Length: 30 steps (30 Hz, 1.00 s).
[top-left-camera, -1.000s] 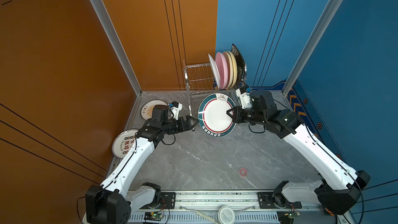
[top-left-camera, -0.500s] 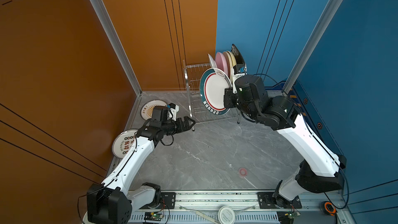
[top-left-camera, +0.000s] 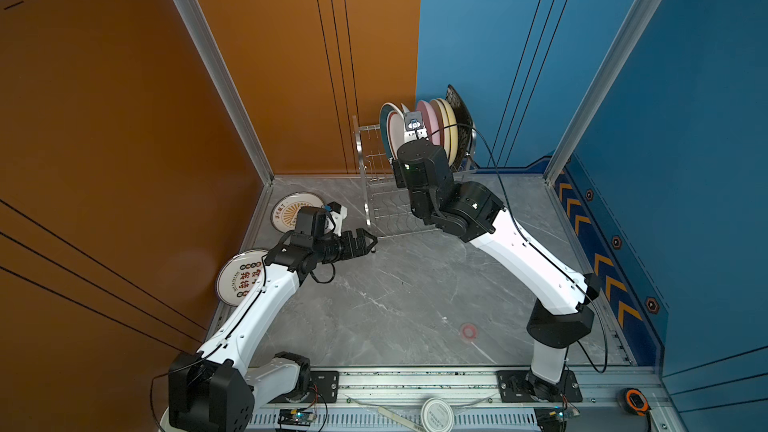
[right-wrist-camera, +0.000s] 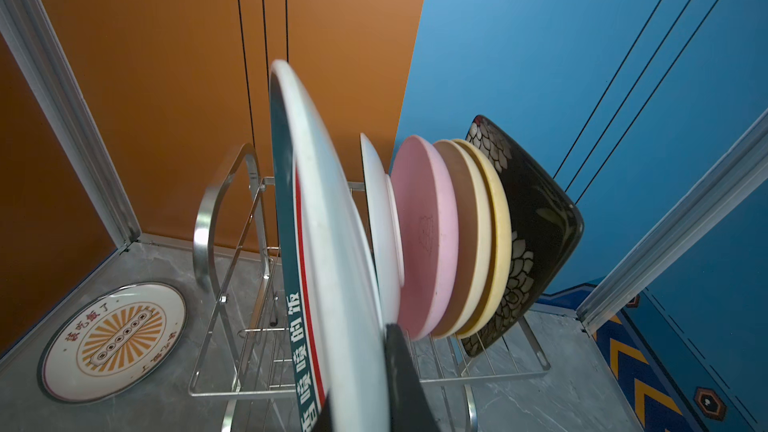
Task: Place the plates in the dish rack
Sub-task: 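Lower the green-rimmed plate into the rack slot nearest the robot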
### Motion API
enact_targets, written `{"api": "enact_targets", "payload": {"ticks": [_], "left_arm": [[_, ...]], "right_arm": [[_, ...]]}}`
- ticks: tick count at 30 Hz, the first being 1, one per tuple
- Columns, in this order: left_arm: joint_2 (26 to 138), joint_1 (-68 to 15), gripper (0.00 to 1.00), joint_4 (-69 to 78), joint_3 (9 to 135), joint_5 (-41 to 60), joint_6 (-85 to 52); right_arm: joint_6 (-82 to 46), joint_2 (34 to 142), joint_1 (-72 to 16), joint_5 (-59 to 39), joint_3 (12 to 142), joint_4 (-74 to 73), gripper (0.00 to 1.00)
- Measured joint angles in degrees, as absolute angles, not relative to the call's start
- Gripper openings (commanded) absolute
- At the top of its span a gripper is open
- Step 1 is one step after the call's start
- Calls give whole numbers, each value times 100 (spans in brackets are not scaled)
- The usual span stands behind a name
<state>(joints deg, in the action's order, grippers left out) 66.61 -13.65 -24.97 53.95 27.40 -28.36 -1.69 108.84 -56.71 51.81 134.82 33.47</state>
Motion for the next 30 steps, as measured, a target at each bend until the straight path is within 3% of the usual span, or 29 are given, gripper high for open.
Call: {"api": "enact_targets", "payload": {"ticks": [11,30], "left_arm": [[6665,-1396,98,-2484,5352,2742,-2825],[6637,-1393,98,-2370,5000,2744,-2832]], "right_arm": [[1214,11799,-5655,5712,13670,1227,0],[1247,12560,-4950,5710,14073,1033,0]]}}
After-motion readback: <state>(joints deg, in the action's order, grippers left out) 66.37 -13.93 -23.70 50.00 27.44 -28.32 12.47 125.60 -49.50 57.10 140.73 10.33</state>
